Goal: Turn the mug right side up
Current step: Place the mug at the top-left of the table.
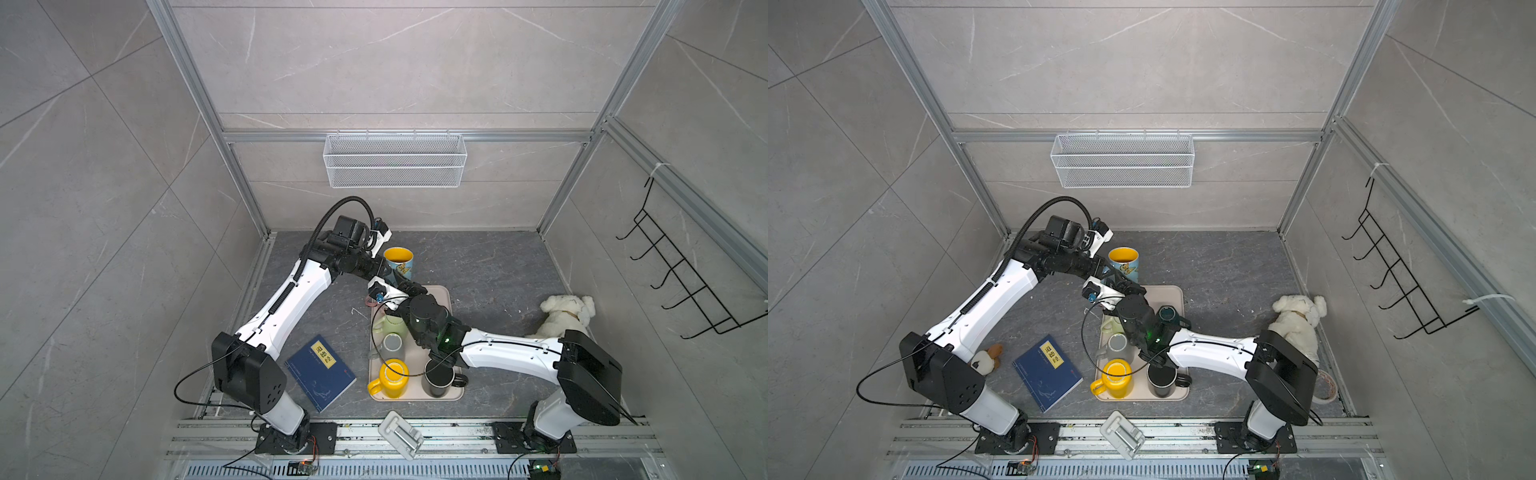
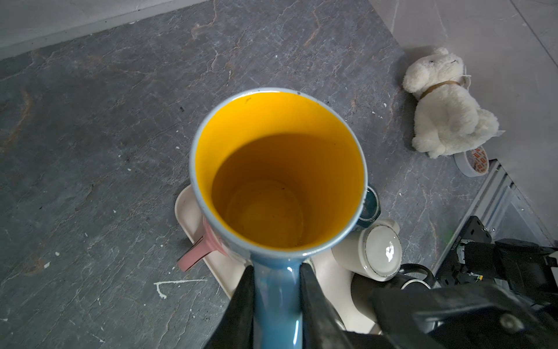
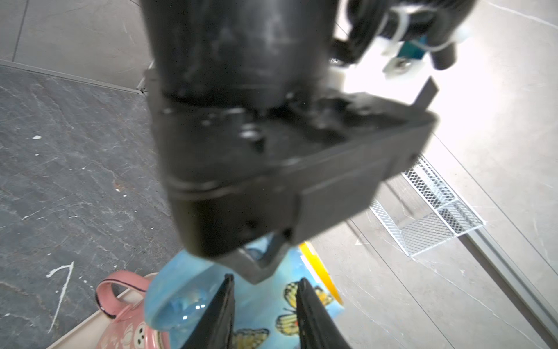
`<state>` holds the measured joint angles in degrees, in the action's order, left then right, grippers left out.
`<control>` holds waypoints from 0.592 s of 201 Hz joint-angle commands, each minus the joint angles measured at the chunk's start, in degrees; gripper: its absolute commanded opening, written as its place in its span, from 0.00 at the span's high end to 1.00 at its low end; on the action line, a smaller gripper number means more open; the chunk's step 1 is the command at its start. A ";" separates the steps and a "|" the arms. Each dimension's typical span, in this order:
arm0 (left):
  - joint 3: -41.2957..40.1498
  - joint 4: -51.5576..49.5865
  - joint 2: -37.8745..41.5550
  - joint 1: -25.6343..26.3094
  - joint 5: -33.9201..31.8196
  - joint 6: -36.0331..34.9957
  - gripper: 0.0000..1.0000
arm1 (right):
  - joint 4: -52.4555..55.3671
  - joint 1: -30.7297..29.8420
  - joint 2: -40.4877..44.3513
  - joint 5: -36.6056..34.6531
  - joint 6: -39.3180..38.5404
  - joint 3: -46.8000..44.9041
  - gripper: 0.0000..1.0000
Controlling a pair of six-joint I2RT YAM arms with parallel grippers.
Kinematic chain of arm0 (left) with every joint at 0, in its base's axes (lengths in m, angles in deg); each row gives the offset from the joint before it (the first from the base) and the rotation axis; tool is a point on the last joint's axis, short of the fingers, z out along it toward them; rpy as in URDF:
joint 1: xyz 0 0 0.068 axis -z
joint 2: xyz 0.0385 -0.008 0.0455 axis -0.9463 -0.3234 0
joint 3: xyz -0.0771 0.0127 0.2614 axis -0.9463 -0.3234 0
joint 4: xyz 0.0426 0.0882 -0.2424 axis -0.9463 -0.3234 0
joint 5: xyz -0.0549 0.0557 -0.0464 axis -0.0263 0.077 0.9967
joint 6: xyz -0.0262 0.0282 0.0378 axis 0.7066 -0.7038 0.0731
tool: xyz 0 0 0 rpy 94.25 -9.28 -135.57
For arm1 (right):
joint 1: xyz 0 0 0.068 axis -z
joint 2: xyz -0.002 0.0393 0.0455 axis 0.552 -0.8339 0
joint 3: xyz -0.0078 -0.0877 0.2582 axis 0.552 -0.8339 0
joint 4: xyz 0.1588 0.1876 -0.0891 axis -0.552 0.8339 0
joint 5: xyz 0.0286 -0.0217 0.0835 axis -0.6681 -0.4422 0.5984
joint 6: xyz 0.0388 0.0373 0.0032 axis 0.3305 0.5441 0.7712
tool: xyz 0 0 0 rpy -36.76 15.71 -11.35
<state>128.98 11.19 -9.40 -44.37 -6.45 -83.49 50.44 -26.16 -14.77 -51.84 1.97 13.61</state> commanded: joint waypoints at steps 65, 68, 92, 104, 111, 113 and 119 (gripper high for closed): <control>1.58 8.53 4.51 -0.29 -3.45 0.85 1.00 | -2.12 0.07 2.93 -3.51 0.45 -1.22 0.62; 1.63 8.56 4.51 -0.33 -3.58 0.87 1.00 | -2.12 0.00 3.07 -3.58 0.49 -1.34 0.62; 2.01 8.88 4.60 -0.68 -5.02 0.65 1.00 | -1.78 0.07 3.80 -4.12 0.84 -2.05 0.62; 2.22 8.89 4.69 -0.90 -5.51 0.57 1.00 | -1.60 0.06 4.15 -4.35 1.01 -2.34 0.61; 2.21 9.05 4.78 -1.02 -6.01 0.57 1.00 | -1.52 0.06 4.33 -4.56 1.06 -2.56 0.61; 2.16 9.17 4.82 -1.06 -6.21 0.56 1.00 | -1.57 0.05 4.35 -4.65 1.13 -2.62 0.61; 2.06 9.34 4.91 -1.17 -6.46 0.56 1.00 | -1.51 0.02 4.52 -4.83 1.15 -2.79 0.61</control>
<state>128.76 12.66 -8.98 -44.79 -12.11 -82.92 50.11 -26.16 -12.28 -54.83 2.01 11.80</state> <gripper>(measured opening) 0.223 0.387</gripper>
